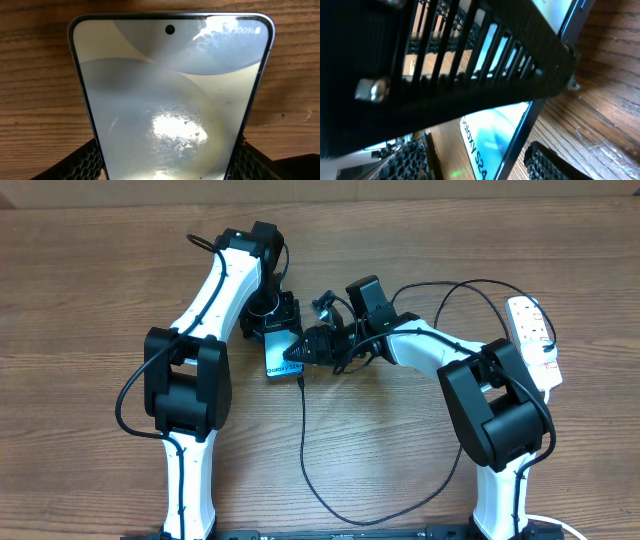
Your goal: Plug charger to phone and switch on socket
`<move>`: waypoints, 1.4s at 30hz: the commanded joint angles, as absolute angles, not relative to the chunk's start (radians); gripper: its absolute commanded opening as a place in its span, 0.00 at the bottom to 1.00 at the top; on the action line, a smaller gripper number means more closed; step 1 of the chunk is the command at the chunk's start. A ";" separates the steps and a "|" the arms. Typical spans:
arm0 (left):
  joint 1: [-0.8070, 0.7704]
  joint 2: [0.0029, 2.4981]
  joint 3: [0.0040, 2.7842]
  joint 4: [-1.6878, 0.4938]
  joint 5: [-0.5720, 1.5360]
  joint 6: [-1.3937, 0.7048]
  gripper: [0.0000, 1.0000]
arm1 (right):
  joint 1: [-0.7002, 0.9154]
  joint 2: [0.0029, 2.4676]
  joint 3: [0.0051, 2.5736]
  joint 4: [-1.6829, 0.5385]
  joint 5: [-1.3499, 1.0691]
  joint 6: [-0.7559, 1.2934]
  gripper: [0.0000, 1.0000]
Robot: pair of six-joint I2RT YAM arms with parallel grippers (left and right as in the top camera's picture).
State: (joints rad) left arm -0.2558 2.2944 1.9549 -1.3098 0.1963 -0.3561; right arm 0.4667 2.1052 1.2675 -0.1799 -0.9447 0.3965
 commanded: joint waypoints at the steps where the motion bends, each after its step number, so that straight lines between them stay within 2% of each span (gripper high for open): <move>1: -0.263 2.266 1.980 -1.311 0.223 -0.340 0.66 | 0.479 2.115 1.263 -0.167 -0.920 0.427 0.66; 10: -0.263 2.266 1.980 -1.311 0.231 -0.340 0.66 | 0.484 2.156 1.263 -0.107 -0.920 0.485 0.63; 17: -0.263 2.266 1.980 -1.306 0.230 -0.340 0.66 | 0.484 2.163 1.263 -0.090 -0.920 0.525 0.51; 27: -0.263 2.266 1.980 -1.304 0.230 -0.341 0.67 | 0.501 2.173 1.263 -0.071 -0.917 0.551 0.50; 37: -0.262 2.266 1.980 -1.301 0.230 -0.341 0.68 | 0.511 2.173 1.263 -0.072 -0.917 0.554 0.38; 42: -0.262 2.266 1.980 -1.300 0.229 -0.341 0.69 | 0.511 2.173 1.263 -0.067 -0.917 0.554 0.25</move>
